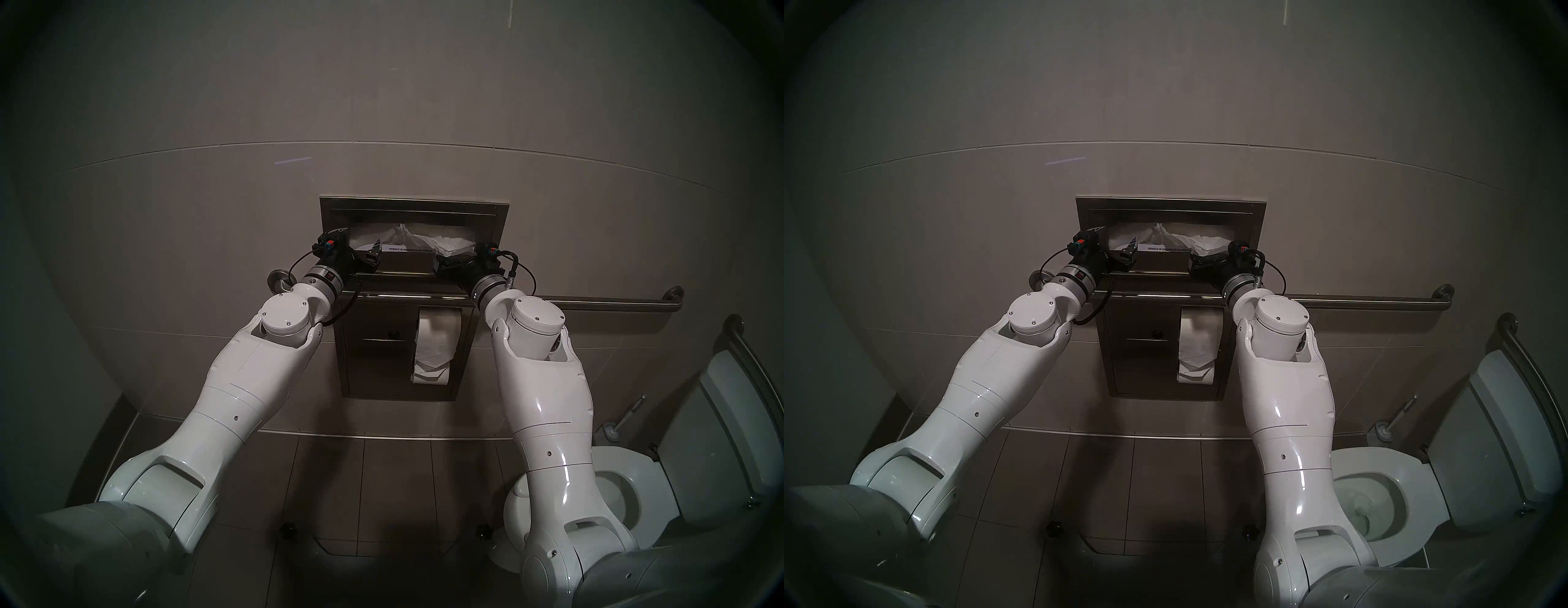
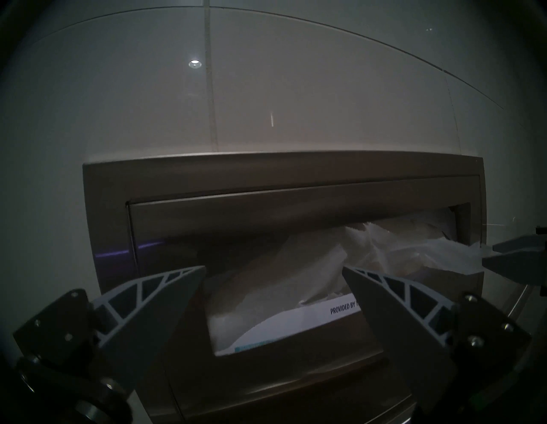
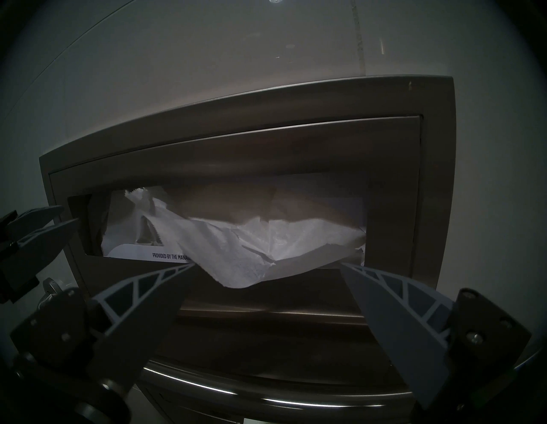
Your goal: Take out a toilet seat cover
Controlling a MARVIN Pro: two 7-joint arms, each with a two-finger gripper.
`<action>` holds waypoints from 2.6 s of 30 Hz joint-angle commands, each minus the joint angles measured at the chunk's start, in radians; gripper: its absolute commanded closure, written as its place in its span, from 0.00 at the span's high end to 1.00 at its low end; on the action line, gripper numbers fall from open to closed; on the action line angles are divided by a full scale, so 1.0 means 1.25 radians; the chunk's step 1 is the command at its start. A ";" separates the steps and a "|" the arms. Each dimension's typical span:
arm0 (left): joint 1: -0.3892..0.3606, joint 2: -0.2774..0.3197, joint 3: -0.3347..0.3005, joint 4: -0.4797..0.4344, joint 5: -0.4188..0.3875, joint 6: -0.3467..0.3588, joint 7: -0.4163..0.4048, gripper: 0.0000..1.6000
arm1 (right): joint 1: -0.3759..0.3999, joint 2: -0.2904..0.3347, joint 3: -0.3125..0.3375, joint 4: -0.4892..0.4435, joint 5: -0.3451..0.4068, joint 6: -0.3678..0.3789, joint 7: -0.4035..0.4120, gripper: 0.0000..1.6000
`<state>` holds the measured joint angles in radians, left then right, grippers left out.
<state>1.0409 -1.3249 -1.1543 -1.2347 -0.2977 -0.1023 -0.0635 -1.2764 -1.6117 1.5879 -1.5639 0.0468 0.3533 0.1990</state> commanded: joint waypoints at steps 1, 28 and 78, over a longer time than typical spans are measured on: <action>-0.065 -0.036 0.006 -0.004 0.007 -0.031 -0.004 1.00 | 0.014 0.002 -0.001 -0.043 0.000 -0.009 0.002 1.00; -0.086 -0.072 0.004 0.078 0.002 -0.033 -0.011 1.00 | -0.016 0.013 0.006 -0.085 0.012 -0.002 -0.007 1.00; -0.180 -0.120 -0.007 0.256 0.047 -0.082 -0.031 0.88 | -0.078 0.026 0.001 -0.164 0.043 0.005 -0.021 1.00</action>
<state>0.8864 -1.4643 -1.1539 -0.9040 -0.2399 -0.1759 -0.0975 -1.3901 -1.5762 1.5915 -1.7220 0.1024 0.3657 0.1764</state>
